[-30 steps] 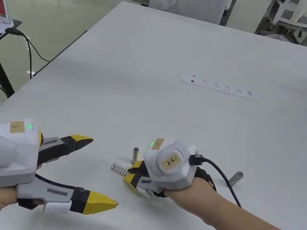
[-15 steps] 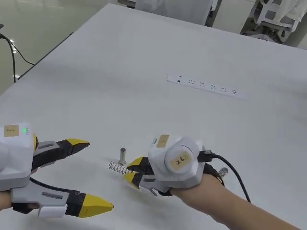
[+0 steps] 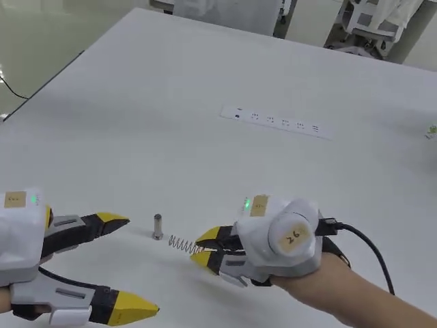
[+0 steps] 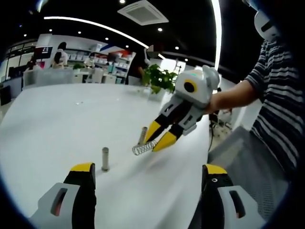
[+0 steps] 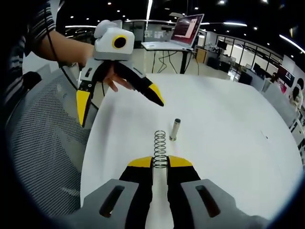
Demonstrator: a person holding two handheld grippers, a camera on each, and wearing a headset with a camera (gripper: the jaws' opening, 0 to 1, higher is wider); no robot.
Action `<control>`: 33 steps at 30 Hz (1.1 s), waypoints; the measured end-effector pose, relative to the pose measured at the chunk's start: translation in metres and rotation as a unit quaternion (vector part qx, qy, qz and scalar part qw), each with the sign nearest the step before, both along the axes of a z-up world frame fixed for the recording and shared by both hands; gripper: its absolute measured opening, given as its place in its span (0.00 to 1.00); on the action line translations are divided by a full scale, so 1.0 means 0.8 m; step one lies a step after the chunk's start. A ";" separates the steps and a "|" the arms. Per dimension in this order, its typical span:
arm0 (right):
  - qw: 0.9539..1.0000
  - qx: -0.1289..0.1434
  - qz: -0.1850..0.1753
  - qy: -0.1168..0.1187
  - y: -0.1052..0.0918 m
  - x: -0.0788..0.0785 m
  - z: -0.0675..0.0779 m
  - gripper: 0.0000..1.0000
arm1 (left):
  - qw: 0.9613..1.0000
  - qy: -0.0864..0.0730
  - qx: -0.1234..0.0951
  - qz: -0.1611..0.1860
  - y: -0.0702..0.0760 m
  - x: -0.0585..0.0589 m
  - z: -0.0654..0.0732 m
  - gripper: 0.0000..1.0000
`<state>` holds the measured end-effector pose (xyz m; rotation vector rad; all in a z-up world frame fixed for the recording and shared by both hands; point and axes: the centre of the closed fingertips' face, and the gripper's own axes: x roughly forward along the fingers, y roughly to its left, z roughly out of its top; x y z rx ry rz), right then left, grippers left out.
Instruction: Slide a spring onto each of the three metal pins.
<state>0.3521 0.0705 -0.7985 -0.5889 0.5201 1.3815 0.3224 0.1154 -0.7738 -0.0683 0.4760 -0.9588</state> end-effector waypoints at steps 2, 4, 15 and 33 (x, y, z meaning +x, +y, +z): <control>1.000 -0.001 -0.001 -0.002 -0.008 0.001 0.002 0.07 | 1.000 0.010 -0.004 -0.007 -0.004 -0.003 -0.001 0.85; 1.000 0.000 -0.003 -0.002 -0.016 0.002 0.004 0.07 | 1.000 0.011 -0.007 -0.016 -0.010 -0.006 0.000 0.81; 1.000 -0.006 0.016 -0.017 -0.051 -0.003 0.015 0.07 | 0.998 0.012 -0.018 -0.052 -0.043 -0.003 0.007 0.74; 0.997 -0.010 0.070 -0.043 -0.069 -0.027 0.023 0.07 | 0.995 -0.008 -0.023 -0.100 -0.091 0.011 0.008 0.46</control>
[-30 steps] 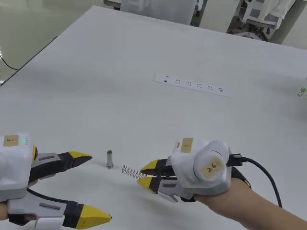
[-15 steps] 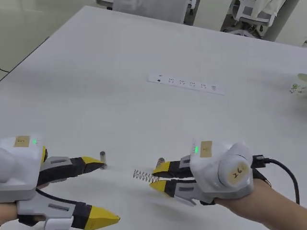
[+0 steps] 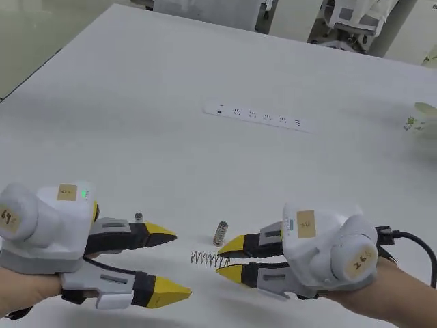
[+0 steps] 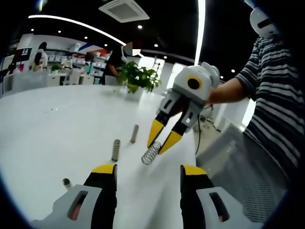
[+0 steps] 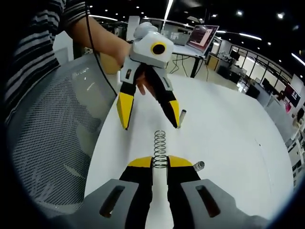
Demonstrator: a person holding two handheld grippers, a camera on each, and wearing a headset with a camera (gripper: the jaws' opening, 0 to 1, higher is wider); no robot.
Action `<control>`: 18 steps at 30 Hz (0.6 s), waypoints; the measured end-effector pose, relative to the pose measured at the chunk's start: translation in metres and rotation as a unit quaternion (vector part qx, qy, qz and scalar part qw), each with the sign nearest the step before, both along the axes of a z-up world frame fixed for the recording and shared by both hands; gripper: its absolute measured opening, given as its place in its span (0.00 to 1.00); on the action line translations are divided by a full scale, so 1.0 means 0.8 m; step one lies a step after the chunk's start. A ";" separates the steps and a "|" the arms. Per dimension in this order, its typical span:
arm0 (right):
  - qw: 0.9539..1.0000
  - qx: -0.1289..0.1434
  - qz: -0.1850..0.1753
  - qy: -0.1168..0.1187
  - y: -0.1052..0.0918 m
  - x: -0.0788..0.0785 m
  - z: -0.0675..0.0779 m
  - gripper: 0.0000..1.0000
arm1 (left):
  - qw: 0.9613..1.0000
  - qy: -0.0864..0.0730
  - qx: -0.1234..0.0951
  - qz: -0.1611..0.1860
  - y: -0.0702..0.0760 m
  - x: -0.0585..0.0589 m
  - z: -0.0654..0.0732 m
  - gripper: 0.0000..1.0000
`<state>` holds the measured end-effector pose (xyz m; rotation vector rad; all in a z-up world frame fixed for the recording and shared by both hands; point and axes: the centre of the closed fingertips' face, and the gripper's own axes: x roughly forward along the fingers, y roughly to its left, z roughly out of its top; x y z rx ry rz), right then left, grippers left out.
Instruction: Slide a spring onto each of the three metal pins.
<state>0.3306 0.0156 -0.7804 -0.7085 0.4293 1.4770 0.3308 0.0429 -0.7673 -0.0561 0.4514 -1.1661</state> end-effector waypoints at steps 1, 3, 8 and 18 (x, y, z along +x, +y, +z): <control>1.000 -0.002 0.001 -0.003 0.000 -0.001 -0.001 0.07 | 1.000 -0.003 0.000 -0.001 -0.002 0.002 0.000 0.45; 1.000 -0.002 0.000 -0.002 -0.001 -0.003 -0.002 0.07 | 1.000 -0.005 -0.003 -0.002 -0.006 0.003 0.001 0.42; 1.000 0.001 0.002 0.000 0.001 -0.007 -0.001 0.07 | 1.000 -0.009 -0.005 -0.021 -0.018 -0.003 0.000 0.34; 1.000 0.007 0.006 -0.003 0.002 -0.009 0.006 0.07 | 0.999 -0.010 -0.011 -0.041 -0.027 -0.005 0.001 0.19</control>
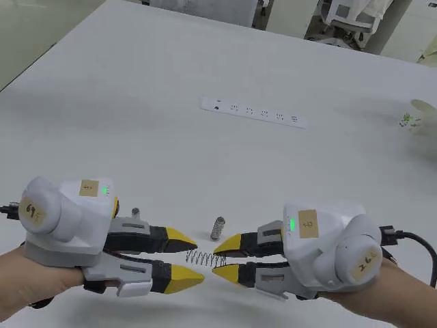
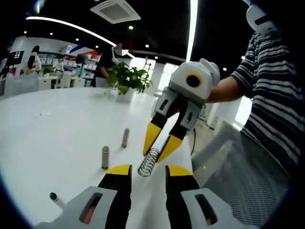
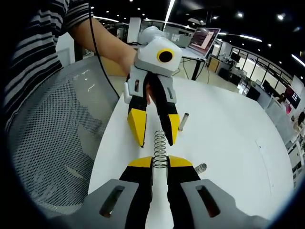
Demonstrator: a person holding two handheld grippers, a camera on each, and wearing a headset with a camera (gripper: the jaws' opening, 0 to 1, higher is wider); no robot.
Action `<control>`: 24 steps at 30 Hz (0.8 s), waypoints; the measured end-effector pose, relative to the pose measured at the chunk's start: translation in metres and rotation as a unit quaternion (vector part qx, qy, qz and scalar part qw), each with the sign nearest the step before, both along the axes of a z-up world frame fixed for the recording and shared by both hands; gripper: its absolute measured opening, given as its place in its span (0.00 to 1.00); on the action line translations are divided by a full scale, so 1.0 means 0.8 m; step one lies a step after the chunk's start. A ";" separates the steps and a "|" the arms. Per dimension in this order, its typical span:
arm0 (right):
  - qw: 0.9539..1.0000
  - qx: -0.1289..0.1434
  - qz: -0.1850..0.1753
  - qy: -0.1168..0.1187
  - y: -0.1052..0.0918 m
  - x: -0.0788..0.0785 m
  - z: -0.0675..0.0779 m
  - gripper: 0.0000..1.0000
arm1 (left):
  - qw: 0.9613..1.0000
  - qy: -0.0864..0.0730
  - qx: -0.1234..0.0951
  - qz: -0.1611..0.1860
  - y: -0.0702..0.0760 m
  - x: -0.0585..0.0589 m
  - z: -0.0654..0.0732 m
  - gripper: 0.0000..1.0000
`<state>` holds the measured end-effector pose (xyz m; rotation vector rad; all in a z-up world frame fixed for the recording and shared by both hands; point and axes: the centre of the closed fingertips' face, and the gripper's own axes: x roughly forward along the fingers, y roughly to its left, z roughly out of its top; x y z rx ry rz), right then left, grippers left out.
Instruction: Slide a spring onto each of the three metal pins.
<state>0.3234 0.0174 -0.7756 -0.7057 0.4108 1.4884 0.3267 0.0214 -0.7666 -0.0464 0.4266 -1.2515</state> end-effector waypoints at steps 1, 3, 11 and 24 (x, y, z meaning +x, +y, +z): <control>1.000 0.000 0.000 0.000 0.000 0.000 0.001 0.07 | 1.000 0.000 -0.001 -0.001 -0.001 0.000 0.000 0.19; 1.000 0.002 0.001 0.002 -0.001 -0.002 0.003 0.07 | 1.000 -0.001 -0.002 -0.005 -0.002 0.001 0.001 0.17; 1.000 0.005 0.010 0.003 0.001 -0.006 0.007 0.07 | 1.000 -0.007 -0.003 -0.022 -0.009 -0.001 0.004 0.06; 1.000 0.006 0.010 0.015 0.001 -0.009 0.009 0.07 | 0.999 -0.020 -0.004 -0.047 -0.011 -0.009 0.007 0.03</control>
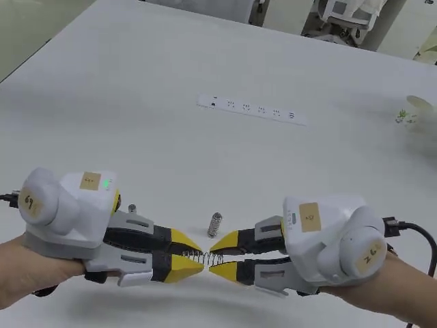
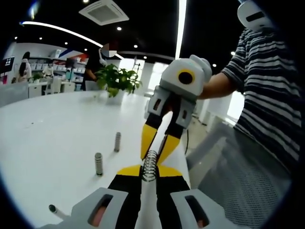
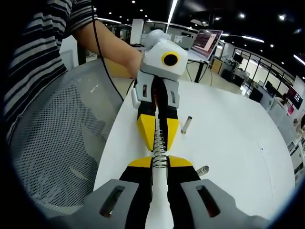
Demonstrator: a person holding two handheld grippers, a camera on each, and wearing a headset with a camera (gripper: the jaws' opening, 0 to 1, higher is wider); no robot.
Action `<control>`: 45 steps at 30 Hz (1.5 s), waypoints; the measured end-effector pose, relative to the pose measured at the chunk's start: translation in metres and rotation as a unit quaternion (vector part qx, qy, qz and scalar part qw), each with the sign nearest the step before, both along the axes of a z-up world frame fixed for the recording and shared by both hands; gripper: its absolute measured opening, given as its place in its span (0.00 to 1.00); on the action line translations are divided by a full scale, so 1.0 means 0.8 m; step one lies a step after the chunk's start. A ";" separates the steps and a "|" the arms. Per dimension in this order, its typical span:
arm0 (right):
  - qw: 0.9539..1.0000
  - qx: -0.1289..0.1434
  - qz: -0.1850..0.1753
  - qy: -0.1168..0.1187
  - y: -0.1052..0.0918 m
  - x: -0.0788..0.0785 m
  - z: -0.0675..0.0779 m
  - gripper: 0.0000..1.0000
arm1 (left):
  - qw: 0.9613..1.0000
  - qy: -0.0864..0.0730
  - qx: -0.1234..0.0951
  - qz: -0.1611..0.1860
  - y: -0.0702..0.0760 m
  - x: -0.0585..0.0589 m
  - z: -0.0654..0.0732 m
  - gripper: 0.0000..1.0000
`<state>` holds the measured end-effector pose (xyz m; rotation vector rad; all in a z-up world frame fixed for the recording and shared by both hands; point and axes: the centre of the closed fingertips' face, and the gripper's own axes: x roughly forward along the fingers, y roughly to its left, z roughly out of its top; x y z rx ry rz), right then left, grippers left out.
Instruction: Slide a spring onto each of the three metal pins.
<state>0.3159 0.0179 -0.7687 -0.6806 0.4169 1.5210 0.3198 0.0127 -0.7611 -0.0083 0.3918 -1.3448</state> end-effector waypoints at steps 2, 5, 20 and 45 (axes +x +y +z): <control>1.000 -0.001 -0.001 0.008 -0.001 -0.003 -0.001 0.08 | 1.000 0.003 0.001 -0.009 -0.002 -0.003 -0.001 0.03; 1.000 -0.004 -0.005 0.016 -0.003 -0.007 -0.004 0.08 | 1.000 0.002 0.005 -0.019 -0.004 -0.007 -0.002 0.03; 0.999 0.000 -0.029 0.039 -0.011 -0.014 -0.012 0.08 | 0.999 0.006 0.011 -0.042 -0.006 -0.015 -0.003 0.02; 1.000 0.008 -0.003 0.009 -0.008 -0.014 0.018 0.07 | 0.998 -0.008 0.026 -0.052 -0.007 -0.019 -0.007 0.03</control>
